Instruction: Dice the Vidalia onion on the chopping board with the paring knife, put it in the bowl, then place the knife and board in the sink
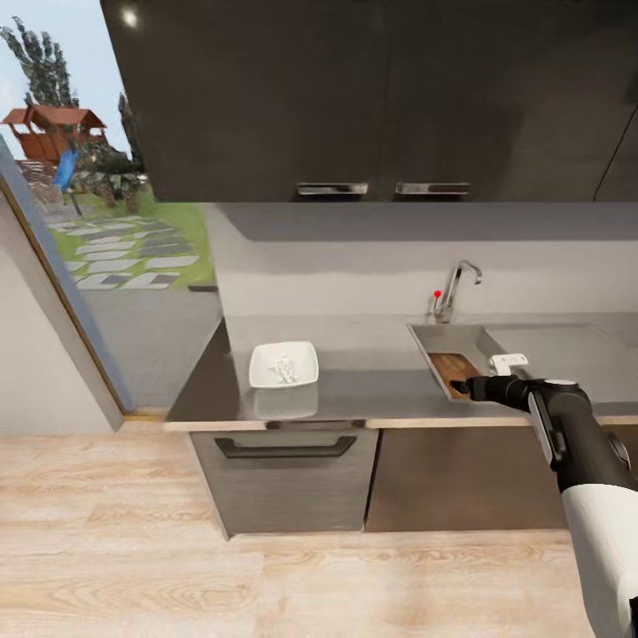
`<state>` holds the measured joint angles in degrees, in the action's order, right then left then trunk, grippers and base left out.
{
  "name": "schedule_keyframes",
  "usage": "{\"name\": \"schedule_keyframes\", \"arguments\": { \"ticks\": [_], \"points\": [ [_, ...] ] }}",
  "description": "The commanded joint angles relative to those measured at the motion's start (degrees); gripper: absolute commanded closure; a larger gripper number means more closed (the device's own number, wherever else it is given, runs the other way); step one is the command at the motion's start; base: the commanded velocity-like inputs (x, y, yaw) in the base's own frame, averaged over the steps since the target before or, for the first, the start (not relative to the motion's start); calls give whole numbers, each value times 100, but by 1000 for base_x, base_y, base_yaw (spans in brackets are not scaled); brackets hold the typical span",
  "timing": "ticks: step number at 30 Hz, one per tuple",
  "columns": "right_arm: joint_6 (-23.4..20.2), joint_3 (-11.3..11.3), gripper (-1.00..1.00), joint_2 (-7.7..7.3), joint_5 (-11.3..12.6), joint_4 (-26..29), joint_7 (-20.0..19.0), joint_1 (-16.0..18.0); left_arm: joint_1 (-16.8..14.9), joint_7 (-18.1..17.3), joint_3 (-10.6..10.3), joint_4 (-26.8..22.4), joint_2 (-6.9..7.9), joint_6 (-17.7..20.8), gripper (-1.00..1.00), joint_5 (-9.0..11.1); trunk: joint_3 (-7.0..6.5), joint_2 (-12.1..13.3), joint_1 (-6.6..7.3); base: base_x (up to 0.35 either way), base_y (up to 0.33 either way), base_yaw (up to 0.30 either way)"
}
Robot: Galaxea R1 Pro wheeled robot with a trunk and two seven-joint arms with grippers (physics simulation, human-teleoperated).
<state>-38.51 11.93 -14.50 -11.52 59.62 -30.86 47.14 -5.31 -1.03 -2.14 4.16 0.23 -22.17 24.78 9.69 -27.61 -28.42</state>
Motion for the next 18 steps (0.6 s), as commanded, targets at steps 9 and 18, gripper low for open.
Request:
{"name": "schedule_keyframes", "arguments": {
  "ticks": [9, 18],
  "points": [
    [-15, 11, -100, 8, -61, -13, -51, 6, -9, -11, -24, 23, 0, -33, -100, 27, 11, -12, 0, -278, 182, 0],
    [-8, 11, -100, 16, -61, -75, -43, 6, -10, -15, -24, 23, 4, -33, -100, 27, 11, -12, 0, -187, 27, 0]
  ]
}}
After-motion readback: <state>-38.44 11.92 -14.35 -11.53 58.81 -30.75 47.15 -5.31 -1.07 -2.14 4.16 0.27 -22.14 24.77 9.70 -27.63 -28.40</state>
